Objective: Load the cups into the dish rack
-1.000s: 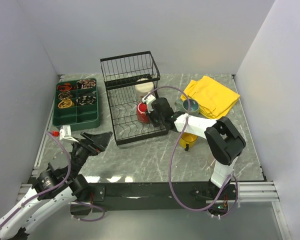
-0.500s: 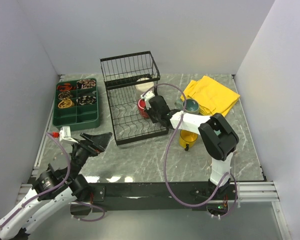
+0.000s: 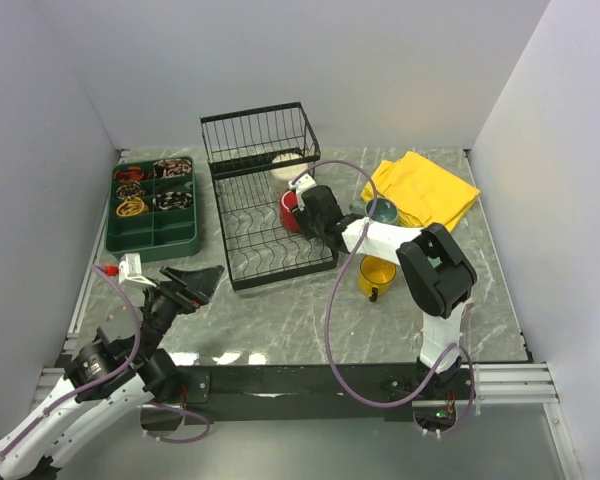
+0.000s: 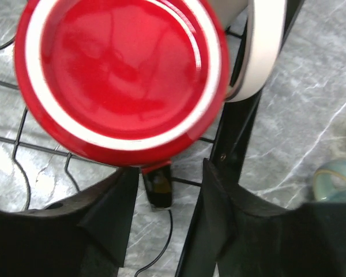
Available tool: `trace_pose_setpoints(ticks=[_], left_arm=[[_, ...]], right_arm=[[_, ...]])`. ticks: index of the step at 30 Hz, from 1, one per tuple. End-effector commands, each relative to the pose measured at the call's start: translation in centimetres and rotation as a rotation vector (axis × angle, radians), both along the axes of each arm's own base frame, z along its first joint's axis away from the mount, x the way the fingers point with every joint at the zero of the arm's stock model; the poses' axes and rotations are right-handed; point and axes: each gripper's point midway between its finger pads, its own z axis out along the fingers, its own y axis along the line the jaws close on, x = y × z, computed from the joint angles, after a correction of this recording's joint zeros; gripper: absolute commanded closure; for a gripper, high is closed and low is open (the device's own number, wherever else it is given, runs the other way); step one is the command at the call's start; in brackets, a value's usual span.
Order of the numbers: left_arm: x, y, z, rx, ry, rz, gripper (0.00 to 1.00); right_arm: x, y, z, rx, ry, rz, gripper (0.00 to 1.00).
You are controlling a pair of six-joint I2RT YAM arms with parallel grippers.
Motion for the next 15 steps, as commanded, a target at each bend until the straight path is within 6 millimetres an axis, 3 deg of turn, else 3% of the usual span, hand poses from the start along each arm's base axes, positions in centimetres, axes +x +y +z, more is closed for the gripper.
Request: trace_pose_setpoints(ticks=[1,8,13,15], left_arm=[[0.1,0.1,0.3,-0.014,-0.006,0.01,0.01],[0.0,0.3,0.2,-0.022,-0.008,0.012,0.0],[0.0,0.3,0.3,-0.022,-0.01,0.012,0.0],[0.0,0.3,0.3,-0.023,-0.011,0.01,0.0]], right_arm=[[2.3,0.0,3.0,0.027,-0.097,-0.043,0.44],[0.8,-0.2,5.6,0.042,-0.145,0.034,0.33],[-0.8,-0.3,6.3,0.02,-0.153,0.126,0.21],[-1.1,-0.4,6.9,0.011,-0.166,0.156,0.21]])
